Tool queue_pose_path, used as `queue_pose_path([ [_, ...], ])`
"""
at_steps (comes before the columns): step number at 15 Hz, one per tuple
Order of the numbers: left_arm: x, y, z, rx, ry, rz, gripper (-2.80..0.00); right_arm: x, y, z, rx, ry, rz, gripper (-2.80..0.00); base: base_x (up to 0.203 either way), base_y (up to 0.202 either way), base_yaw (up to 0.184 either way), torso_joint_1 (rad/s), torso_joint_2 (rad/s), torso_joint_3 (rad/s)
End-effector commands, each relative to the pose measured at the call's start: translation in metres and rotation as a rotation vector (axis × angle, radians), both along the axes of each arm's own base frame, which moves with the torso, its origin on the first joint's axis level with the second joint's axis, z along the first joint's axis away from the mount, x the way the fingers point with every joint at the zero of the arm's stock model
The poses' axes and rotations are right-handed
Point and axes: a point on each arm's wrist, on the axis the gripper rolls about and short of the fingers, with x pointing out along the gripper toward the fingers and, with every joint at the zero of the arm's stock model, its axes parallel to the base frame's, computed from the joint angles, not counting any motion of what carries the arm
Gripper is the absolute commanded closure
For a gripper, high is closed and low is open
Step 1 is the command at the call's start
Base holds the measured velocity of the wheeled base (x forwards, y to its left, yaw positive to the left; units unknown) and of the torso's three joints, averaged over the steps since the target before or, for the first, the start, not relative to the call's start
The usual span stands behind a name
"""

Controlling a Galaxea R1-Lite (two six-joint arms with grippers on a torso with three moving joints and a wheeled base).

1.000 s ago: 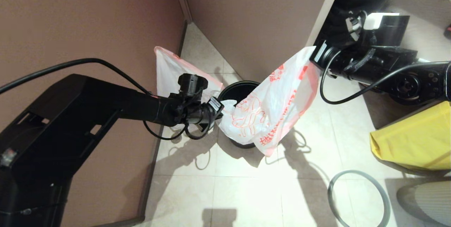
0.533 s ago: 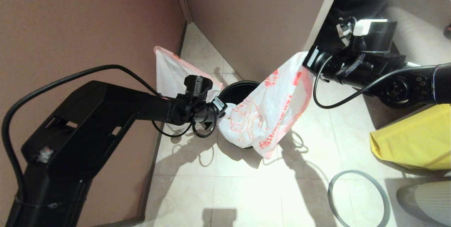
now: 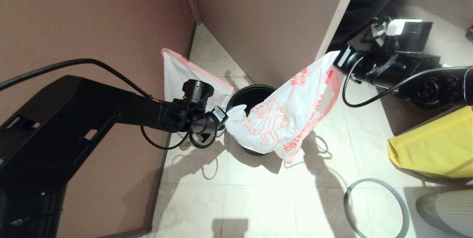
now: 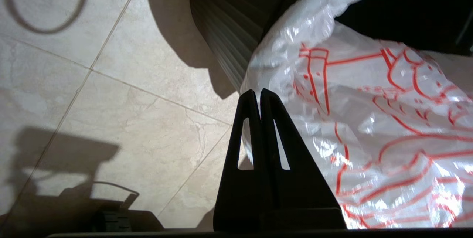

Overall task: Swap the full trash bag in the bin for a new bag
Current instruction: Put the new garbage bag on the trash can

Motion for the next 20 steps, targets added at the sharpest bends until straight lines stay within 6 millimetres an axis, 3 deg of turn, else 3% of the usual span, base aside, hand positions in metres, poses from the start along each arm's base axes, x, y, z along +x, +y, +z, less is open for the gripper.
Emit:
queue_pose_path([
  [1, -0.017, 0.009, 0.019, -0.016, -0.031, 0.009, 0.0, 0.001, -0.001, -0.001, 0.003, 0.001, -0.002, 0.0, 0.0, 0.0, 0.0, 0.0, 0.0, 0.0],
  [3, -0.017, 0.013, 0.006, -0.003, -0.018, 0.022, 0.0, 0.002, 0.0, 0.0, 0.005, -0.004, -0.001, 0.0, 0.0, 0.0, 0.0, 0.0, 0.0, 0.0],
  [9, 0.022, 0.005, -0.053, 0.03, 0.027, 0.027, 0.0, 0.0, 0.0, 0.013, 0.015, -0.042, 0.001, 0.0, 0.0, 0.0, 0.0, 0.0, 0.0, 0.0],
  [12, 0.03, -0.007, -0.046, 0.014, -0.009, 0.009, 0.0, 0.001, 0.002, 0.012, 0.041, -0.031, 0.008, 0.0, 0.0, 0.0, 0.0, 0.0, 0.0, 0.0],
  [17, 0.011, -0.019, -0.007, -0.016, -0.064, -0.032, 0.0, 0.003, 0.003, 0.016, 0.055, -0.041, 0.011, 0.0, 0.0, 0.0, 0.0, 0.0, 0.0, 0.0],
  [20, 0.009, -0.021, -0.001, -0.021, -0.073, -0.038, 0.0, 0.002, 0.007, 0.014, 0.054, -0.034, 0.02, 0.0, 0.0, 0.0, 0.0, 0.0, 0.0, 0.0],
])
